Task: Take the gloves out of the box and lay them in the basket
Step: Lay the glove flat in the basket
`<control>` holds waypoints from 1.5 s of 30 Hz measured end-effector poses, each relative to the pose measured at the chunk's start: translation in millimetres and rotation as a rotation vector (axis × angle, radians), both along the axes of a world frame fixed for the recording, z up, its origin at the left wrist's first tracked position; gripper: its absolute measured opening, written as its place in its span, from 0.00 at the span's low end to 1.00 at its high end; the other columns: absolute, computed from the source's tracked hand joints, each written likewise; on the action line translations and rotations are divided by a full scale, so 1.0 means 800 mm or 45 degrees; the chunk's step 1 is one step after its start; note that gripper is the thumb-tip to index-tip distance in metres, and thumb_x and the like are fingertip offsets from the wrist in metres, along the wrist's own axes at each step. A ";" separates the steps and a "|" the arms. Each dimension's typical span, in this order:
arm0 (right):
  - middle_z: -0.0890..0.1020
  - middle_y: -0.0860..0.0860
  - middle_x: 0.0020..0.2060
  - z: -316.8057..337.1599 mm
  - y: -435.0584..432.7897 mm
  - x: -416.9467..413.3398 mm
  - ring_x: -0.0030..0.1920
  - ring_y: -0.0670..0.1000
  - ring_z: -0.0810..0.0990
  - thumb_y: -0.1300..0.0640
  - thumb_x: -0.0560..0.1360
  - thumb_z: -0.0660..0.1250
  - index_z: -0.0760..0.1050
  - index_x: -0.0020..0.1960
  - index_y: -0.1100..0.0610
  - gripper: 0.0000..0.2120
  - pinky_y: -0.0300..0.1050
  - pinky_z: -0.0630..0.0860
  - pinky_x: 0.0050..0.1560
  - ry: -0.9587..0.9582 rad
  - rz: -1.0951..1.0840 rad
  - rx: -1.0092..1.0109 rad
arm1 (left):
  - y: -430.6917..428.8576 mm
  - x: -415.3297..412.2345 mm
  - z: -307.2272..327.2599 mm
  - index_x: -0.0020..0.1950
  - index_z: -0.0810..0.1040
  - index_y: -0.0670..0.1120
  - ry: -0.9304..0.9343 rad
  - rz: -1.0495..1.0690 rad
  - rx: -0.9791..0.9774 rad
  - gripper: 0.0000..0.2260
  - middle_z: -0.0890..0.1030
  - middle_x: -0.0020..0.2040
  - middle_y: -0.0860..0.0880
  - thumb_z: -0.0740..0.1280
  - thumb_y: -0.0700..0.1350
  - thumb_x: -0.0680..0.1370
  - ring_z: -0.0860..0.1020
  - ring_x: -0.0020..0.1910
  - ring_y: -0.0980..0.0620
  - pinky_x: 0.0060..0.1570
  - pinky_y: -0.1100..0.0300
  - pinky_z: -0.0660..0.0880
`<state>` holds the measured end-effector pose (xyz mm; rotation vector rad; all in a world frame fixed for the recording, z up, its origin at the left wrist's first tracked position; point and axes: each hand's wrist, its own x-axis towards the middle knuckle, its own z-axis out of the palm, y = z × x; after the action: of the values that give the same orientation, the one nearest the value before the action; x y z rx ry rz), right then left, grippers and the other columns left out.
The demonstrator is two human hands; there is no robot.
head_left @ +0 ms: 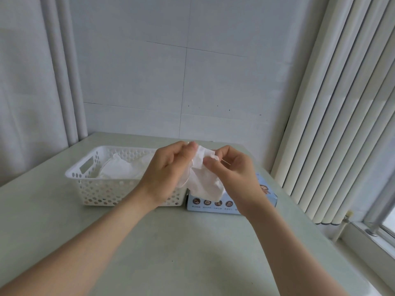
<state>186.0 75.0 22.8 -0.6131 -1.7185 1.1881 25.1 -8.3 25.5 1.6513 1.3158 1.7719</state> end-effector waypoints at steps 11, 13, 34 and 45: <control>0.83 0.65 0.41 0.002 -0.004 -0.004 0.38 0.56 0.79 0.61 0.84 0.66 0.84 0.53 0.56 0.08 0.51 0.75 0.42 0.037 0.035 0.113 | 0.010 -0.015 -0.005 0.45 0.77 0.37 -0.012 0.235 0.004 0.20 0.70 0.31 0.49 0.61 0.51 0.88 0.68 0.32 0.53 0.35 0.58 0.65; 0.80 0.66 0.38 0.000 0.000 -0.006 0.38 0.55 0.75 0.62 0.84 0.64 0.82 0.49 0.59 0.10 0.52 0.73 0.42 0.019 0.028 0.077 | 0.012 -0.018 -0.005 0.43 0.71 0.35 -0.071 0.264 -0.015 0.21 0.68 0.34 0.47 0.60 0.50 0.88 0.67 0.35 0.51 0.38 0.55 0.64; 0.84 0.65 0.41 0.001 -0.003 0.000 0.41 0.56 0.81 0.54 0.75 0.73 0.80 0.48 0.66 0.14 0.53 0.73 0.46 -0.191 0.132 -0.005 | 0.014 -0.053 -0.009 0.46 0.82 0.46 0.242 0.503 0.115 0.14 0.82 0.36 0.46 0.67 0.55 0.84 0.79 0.37 0.46 0.40 0.51 0.75; 0.88 0.59 0.43 -0.002 -0.001 -0.007 0.41 0.66 0.87 0.51 0.77 0.78 0.79 0.52 0.57 0.12 0.53 0.80 0.38 -0.178 -0.013 -0.185 | 0.019 -0.078 0.004 0.42 0.74 0.45 0.223 0.593 0.088 0.17 0.70 0.30 0.59 0.62 0.53 0.86 0.68 0.32 0.58 0.35 0.65 0.65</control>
<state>180.2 74.0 21.1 -0.8085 -1.7524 1.2973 -37.3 6.9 28.9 1.6649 1.8604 1.9752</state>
